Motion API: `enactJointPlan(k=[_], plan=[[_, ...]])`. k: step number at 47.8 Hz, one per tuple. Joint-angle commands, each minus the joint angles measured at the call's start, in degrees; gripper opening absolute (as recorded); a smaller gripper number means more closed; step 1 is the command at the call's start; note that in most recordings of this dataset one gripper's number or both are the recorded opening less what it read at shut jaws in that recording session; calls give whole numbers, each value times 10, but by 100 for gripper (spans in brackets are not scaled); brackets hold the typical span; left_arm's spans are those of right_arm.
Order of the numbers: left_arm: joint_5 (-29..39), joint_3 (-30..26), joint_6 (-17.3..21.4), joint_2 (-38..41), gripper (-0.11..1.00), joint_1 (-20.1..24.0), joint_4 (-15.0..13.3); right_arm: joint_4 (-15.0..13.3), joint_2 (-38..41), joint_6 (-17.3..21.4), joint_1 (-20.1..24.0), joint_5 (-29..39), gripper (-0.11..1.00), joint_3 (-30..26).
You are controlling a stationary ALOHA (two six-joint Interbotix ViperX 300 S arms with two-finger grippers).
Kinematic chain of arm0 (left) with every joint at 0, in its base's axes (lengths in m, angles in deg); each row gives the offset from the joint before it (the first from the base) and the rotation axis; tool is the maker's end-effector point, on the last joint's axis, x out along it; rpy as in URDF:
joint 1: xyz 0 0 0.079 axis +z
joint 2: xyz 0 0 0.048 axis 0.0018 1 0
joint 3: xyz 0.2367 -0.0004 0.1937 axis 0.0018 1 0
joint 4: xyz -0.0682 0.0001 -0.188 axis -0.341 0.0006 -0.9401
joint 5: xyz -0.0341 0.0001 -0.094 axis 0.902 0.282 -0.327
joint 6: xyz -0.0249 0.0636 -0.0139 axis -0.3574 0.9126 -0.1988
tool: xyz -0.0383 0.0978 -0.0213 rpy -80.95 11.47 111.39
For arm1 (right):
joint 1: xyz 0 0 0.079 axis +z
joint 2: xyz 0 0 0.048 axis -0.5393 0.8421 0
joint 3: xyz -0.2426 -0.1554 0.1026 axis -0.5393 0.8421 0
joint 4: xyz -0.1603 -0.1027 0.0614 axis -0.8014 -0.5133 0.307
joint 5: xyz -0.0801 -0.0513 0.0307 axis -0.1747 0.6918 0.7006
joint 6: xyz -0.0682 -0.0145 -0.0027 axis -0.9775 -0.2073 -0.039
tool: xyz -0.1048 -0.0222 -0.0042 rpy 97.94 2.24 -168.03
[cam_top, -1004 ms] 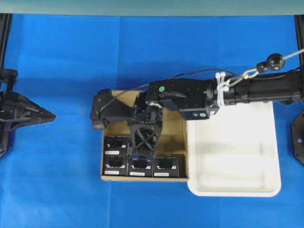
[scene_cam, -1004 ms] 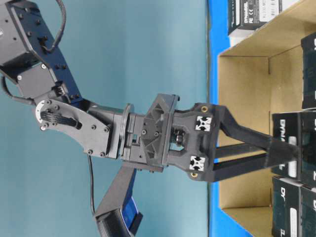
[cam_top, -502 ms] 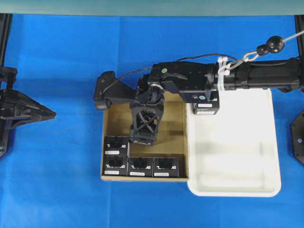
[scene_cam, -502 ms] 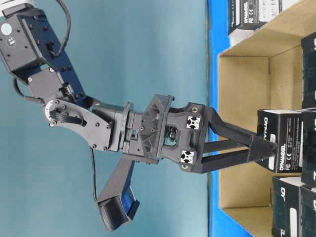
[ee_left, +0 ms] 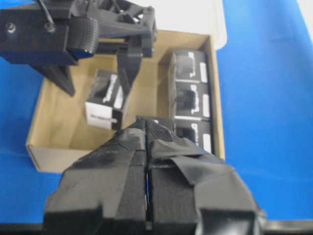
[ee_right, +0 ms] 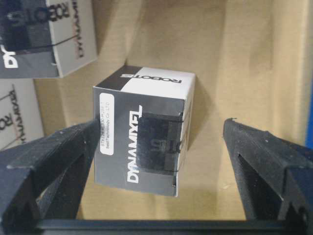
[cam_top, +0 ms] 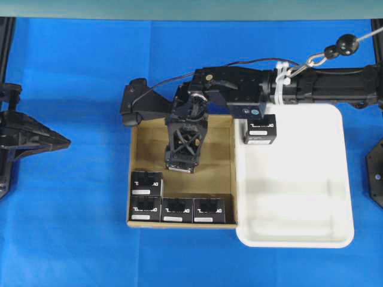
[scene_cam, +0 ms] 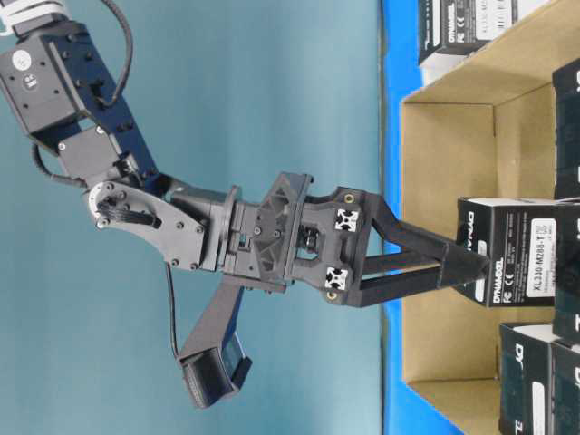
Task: Pick the box from inside the cardboard box.
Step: 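Lift the DYNAMIXEL box with the right gripper and place it in the white tray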
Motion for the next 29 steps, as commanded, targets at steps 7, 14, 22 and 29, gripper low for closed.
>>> enactJointPlan(k=[7, 14, 22, 29], plan=[[-3, -7, -1, 3, -6, 2, 2, -4, 4, -6, 0, 4, 99, 2], [-4, -8, -1, 3, -6, 2, 2, -1, 0, -4, 5, 16, 99, -6], [-4, -8, -1, 3, -6, 2, 1, 0, -20, 3, 6, 54, 99, -37], [-4, -8, -1, 3, -6, 2, 1, 0, -40, 19, 8, 115, 99, -86]])
